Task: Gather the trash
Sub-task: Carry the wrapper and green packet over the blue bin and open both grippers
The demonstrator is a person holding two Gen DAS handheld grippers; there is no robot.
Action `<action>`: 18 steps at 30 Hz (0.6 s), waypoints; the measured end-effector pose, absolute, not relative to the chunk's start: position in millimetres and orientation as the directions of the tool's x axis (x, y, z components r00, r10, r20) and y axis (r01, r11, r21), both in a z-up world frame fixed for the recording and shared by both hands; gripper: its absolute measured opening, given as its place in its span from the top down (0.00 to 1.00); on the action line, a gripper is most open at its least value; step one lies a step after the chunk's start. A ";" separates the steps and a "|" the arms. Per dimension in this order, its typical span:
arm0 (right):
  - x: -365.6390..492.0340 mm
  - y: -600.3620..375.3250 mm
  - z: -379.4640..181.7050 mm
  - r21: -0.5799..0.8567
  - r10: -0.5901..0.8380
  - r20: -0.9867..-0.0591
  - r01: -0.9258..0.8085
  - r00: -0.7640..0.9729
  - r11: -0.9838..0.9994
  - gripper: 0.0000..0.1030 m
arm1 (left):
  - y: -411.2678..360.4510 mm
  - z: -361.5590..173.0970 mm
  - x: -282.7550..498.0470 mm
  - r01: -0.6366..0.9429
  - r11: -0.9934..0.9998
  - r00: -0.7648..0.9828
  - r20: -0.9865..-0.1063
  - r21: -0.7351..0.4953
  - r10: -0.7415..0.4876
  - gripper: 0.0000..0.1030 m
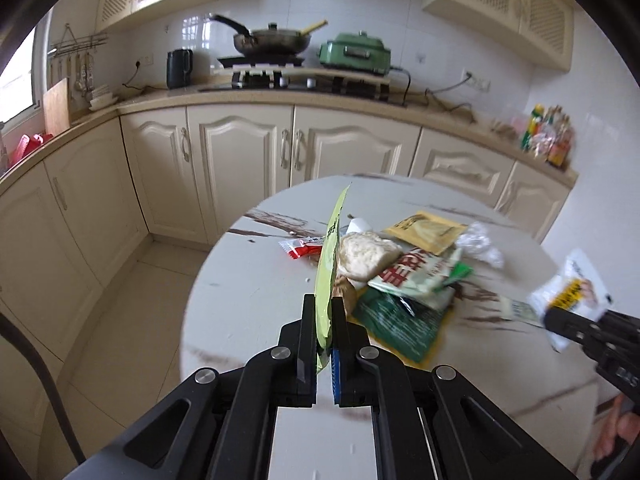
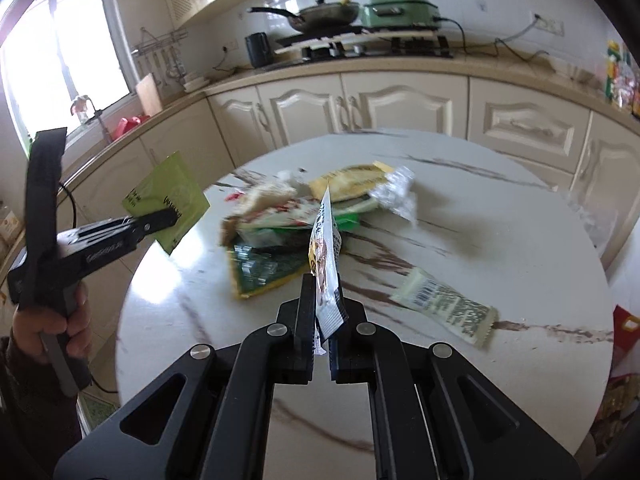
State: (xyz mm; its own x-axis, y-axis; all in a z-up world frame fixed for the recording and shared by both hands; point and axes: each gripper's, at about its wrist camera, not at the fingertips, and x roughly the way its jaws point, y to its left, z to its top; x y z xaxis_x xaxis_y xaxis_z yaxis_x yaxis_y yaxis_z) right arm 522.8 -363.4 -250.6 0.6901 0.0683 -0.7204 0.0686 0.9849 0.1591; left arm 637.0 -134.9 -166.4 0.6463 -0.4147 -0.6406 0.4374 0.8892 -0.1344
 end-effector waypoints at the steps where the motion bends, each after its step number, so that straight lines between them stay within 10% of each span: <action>1: 521.2 -356.0 -246.2 0.157 0.073 -0.716 0.058 0.695 0.986 0.94 | -124.4 -161.2 626.7 0.438 0.886 0.649 -0.630 -0.149 -0.427 0.98; 18: 549.3 -106.3 -260.6 0.209 0.382 -0.722 -0.344 0.577 0.915 0.94 | 103.8 -165.6 474.2 0.239 0.946 0.727 -0.605 -0.220 -0.325 0.98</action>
State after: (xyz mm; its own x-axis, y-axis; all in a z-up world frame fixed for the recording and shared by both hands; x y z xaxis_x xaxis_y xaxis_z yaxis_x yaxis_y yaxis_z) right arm 549.3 -106.3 -260.6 0.5766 0.3816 -0.7225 -0.3443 0.9154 0.2088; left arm 474.2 103.8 -165.6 0.7270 -0.3248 -0.6049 0.2394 0.9457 -0.2199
